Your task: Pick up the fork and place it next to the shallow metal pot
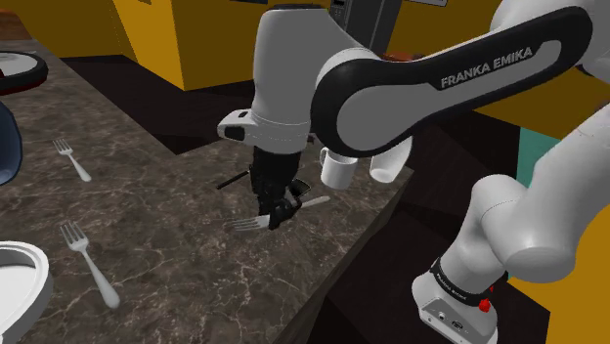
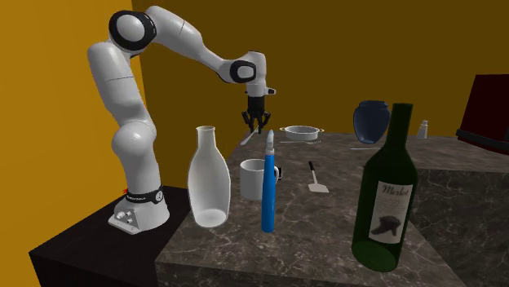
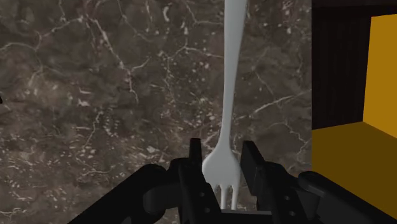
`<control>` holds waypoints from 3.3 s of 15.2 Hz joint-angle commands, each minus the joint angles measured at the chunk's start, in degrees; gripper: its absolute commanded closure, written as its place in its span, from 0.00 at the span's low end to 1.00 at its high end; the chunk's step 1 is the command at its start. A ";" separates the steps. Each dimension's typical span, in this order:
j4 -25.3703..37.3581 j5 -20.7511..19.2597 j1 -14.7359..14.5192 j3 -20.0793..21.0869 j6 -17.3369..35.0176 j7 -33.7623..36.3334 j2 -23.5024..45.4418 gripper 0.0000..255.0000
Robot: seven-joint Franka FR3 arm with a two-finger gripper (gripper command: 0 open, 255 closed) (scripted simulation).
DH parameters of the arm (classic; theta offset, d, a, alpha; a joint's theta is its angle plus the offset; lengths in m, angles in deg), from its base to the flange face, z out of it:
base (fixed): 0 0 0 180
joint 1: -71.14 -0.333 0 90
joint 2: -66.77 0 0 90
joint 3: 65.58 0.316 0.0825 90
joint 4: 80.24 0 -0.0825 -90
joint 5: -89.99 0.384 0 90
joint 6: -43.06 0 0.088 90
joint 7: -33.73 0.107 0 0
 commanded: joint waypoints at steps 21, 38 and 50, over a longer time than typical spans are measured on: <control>31.47 -11.59 -7.27 4.43 -1.04 15.94 31.62 1.00; 27.49 -13.03 -7.65 3.74 6.18 16.69 35.03 1.00; 30.36 -11.67 -7.10 4.35 0.22 15.83 31.78 0.00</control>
